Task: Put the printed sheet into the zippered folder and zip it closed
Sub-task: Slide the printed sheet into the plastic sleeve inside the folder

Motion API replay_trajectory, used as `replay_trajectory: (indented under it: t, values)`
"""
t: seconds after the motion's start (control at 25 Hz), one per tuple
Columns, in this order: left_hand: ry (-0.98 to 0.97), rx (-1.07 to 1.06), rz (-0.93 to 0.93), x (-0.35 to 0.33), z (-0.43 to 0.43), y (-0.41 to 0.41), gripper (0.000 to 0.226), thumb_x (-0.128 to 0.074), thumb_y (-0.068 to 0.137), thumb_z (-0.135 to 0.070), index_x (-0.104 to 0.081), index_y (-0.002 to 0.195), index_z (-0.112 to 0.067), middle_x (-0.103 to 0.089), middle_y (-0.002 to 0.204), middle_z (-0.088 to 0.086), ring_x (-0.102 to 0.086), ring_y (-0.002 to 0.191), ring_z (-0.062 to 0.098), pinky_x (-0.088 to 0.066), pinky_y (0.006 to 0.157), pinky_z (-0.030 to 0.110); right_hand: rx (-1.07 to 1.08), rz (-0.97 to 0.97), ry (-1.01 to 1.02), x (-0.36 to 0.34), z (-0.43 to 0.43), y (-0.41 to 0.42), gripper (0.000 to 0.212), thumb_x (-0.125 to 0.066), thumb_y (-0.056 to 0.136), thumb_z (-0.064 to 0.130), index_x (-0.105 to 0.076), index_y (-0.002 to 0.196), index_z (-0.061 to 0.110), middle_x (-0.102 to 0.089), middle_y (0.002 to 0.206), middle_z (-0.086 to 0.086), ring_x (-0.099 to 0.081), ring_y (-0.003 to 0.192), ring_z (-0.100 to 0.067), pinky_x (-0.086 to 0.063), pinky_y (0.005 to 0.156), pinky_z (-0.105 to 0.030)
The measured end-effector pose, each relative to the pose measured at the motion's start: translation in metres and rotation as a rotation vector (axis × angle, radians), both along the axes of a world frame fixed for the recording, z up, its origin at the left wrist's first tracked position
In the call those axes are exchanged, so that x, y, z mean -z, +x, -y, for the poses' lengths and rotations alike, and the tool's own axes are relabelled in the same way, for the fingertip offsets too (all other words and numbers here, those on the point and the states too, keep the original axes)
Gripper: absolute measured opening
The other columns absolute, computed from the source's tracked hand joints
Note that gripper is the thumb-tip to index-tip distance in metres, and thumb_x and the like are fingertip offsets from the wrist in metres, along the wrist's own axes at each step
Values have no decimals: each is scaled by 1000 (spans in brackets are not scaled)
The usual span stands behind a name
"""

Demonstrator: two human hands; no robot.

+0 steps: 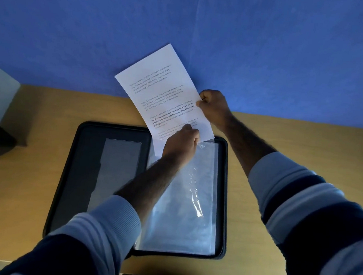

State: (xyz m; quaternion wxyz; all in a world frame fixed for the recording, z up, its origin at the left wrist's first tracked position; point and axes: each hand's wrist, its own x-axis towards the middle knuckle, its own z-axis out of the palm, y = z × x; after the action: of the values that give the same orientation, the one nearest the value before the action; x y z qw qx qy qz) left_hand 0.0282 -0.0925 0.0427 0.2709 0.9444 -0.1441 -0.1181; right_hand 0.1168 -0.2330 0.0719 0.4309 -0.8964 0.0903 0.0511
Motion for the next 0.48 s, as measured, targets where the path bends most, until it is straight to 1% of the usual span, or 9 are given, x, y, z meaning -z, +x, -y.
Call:
replay_trajectory:
  t: [0.12,0.2,0.28,0.4,0.48]
  values:
    - [11,-17,-14,-4,3,0,10,-58,95,-16,-67,95,-14,-58,107,6,-62,93,28,-56,79,44,39,-12,30,8,-1,-1,12,-61,87,5,-59,81,-5,-60,75,-8,-51,67,-15,-40,62,-30]
    - [17,-2,-24,-7,8,-2,12,-59,95,-20,-69,97,-14,-60,107,6,-64,96,28,-56,81,43,51,-14,48,11,-1,-2,16,-62,89,6,-58,82,-8,-60,76,-9,-52,67,-16,-40,62,-30]
    - [35,14,2,-8,16,-7,16,-57,97,-22,-70,100,-13,-62,105,7,-64,95,29,-56,81,42,59,-13,56,13,0,-4,18,-62,90,6,-57,81,-9,-58,75,-10,-51,67,-16,-39,62,-30]
    - [60,5,54,-8,29,-16,22,-54,100,-25,-72,105,-13,-63,105,8,-63,94,31,-55,78,42,70,-18,60,15,0,-5,17,-61,91,7,-60,84,-8,-68,84,-20,-57,70,-18,-42,63,-31]
    - [60,-25,81,-7,35,-22,25,-52,101,-25,-73,105,-13,-65,103,9,-64,91,31,-55,75,41,90,-8,61,16,-1,-7,17,-61,91,6,-60,85,-9,-70,89,-23,-57,71,-18,-43,63,-30]
